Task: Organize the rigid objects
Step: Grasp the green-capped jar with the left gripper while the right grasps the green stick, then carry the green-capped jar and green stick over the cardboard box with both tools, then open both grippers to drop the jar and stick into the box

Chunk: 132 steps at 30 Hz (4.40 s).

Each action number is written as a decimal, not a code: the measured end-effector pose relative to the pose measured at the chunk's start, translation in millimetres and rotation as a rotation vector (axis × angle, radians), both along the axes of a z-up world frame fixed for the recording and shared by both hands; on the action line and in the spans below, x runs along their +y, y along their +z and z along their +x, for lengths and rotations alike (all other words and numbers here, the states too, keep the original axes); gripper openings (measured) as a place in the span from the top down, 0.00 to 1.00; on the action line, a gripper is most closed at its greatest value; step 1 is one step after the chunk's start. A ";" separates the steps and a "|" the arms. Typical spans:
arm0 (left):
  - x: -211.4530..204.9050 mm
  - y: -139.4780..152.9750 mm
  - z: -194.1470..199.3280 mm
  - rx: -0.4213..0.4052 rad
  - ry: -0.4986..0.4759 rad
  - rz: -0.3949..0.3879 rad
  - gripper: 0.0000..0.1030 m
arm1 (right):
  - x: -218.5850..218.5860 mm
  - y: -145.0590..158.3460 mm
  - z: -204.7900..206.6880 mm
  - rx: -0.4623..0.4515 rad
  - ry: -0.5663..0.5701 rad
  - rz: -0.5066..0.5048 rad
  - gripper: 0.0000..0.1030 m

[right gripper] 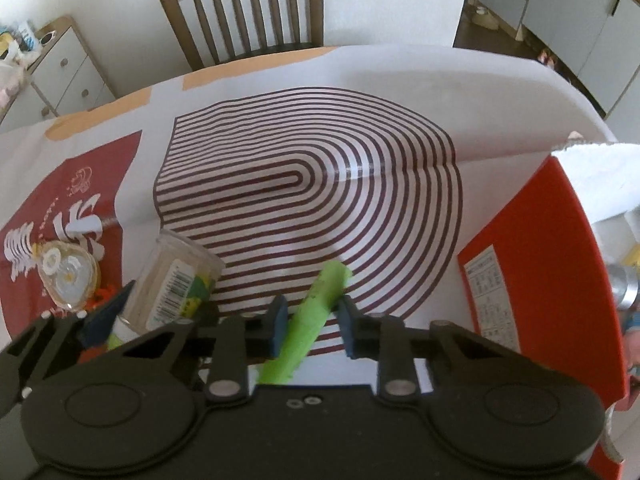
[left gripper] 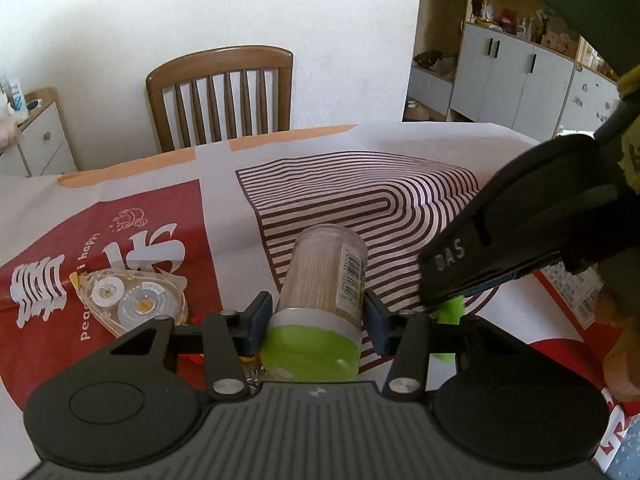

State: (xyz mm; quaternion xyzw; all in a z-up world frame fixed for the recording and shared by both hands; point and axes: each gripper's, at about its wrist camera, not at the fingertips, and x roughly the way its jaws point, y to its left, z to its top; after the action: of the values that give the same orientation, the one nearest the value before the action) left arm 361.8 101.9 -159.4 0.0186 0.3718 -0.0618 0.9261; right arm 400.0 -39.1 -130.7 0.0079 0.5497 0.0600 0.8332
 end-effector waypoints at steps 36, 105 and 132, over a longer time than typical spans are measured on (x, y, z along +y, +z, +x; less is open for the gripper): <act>-24.3 74.3 -133.0 0.064 0.108 -0.152 0.57 | -69.2 79.7 -140.9 -0.077 0.263 0.188 0.85; -280.8 49.5 19.5 0.279 0.126 0.078 0.57 | -318.4 38.4 -48.9 -0.044 0.252 0.082 0.85; -288.7 99.4 -25.3 0.195 0.080 -0.016 0.48 | -325.2 76.0 -77.0 -0.086 0.282 0.182 0.58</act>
State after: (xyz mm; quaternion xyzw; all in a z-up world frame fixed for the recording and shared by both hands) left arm 336.5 -186.8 -60.0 -0.0096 0.4600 -0.0293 0.8874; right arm 322.9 -364.2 -54.7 0.0035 0.5014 0.2259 0.8352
